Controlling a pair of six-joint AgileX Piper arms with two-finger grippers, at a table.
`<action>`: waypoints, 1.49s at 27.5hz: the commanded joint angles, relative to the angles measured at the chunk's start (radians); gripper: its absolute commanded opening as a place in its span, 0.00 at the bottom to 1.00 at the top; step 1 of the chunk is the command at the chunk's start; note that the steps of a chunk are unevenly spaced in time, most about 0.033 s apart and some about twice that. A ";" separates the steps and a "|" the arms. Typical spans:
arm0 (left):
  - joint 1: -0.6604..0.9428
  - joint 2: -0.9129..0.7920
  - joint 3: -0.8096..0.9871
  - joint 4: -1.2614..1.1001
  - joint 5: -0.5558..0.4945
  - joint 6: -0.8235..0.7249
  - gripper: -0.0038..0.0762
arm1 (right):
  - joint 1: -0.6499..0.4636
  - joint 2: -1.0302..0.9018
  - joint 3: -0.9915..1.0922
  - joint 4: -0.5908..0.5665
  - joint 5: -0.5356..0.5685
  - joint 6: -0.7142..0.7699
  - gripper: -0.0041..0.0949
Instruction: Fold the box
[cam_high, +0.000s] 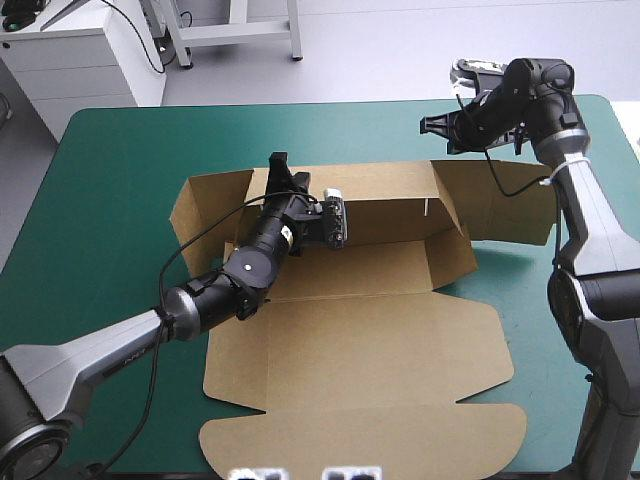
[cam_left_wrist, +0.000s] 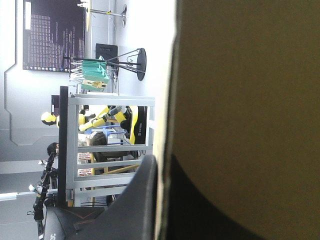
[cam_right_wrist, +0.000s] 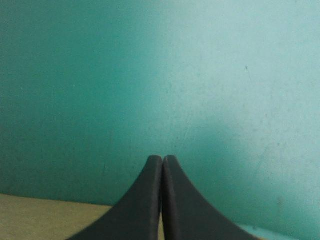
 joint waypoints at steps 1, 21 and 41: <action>-0.004 -0.052 -0.027 0.021 0.039 -0.021 0.04 | -0.007 -0.094 0.070 0.042 0.008 -0.010 0.02; -0.002 -0.050 -0.087 0.002 0.163 -0.021 0.04 | -0.007 -0.328 0.397 -0.006 0.008 -0.081 0.02; -0.002 -0.046 -0.087 -0.066 0.117 -0.012 0.04 | 0.048 -0.378 0.555 0.158 -0.076 -0.235 0.02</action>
